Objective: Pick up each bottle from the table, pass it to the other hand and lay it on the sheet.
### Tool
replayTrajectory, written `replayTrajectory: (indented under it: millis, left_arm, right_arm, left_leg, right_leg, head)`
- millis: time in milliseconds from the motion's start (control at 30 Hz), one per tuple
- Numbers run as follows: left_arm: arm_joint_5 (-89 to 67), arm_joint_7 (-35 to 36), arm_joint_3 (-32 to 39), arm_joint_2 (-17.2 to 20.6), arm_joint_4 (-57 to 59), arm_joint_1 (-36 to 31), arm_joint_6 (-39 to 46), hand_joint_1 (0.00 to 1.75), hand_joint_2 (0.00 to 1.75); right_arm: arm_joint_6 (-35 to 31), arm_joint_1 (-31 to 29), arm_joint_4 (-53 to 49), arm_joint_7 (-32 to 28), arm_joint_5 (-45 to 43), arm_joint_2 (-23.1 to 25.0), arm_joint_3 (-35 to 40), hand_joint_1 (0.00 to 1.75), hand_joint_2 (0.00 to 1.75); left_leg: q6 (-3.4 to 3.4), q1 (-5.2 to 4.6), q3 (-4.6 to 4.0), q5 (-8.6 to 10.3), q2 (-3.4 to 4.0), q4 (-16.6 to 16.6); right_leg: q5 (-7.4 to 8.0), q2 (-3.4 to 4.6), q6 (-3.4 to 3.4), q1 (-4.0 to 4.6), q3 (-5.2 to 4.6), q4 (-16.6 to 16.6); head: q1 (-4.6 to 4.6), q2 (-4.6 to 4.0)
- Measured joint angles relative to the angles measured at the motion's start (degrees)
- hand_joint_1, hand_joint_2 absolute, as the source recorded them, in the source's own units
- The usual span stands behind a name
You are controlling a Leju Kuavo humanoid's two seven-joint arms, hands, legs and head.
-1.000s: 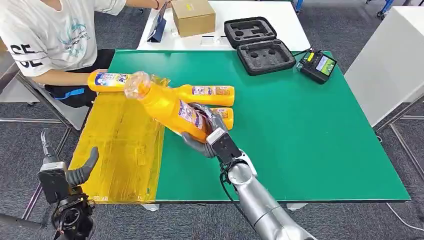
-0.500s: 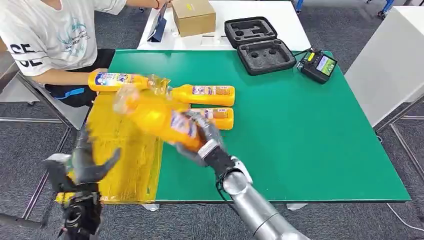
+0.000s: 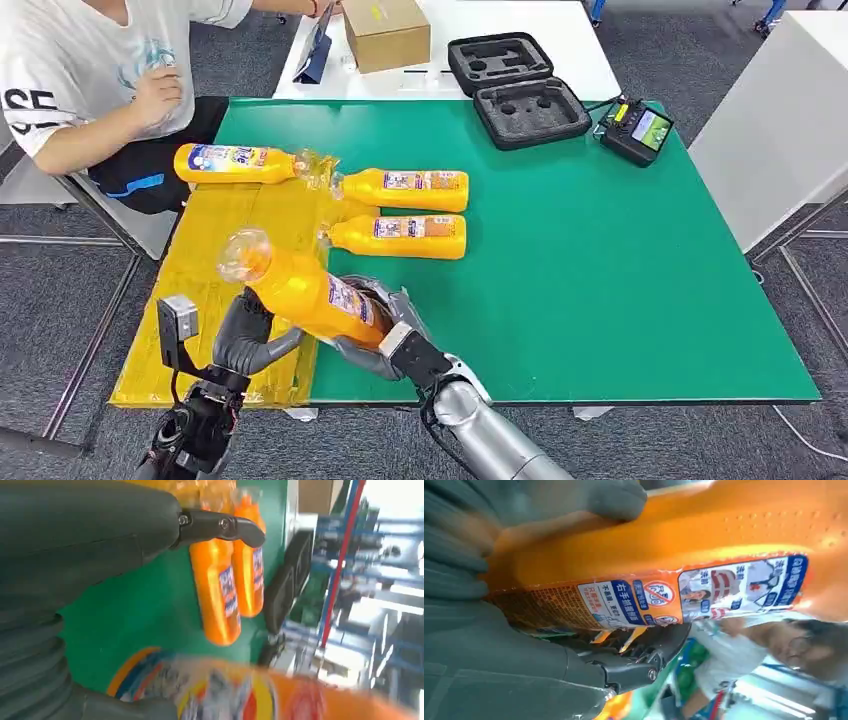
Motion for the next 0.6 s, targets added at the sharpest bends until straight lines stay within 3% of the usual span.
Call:
replayTrajectory:
  millis: [600]
  left_arm:
    - [-1.53,-0.33,-2.14,1.71,1.07,-0.50,2.21,0.00,1.75]
  right_arm:
    - [-0.50,1.36,-2.14,0.24,-1.05,-1.11,-0.87,1.75,1.75]
  left_leg:
    - [0.00,-0.01,-0.03,0.00,-0.01,0.00]
  right_leg:
    - [0.00,0.00,0.01,-0.02,0.00,0.00]
  head:
    - [-0.02,0.00]
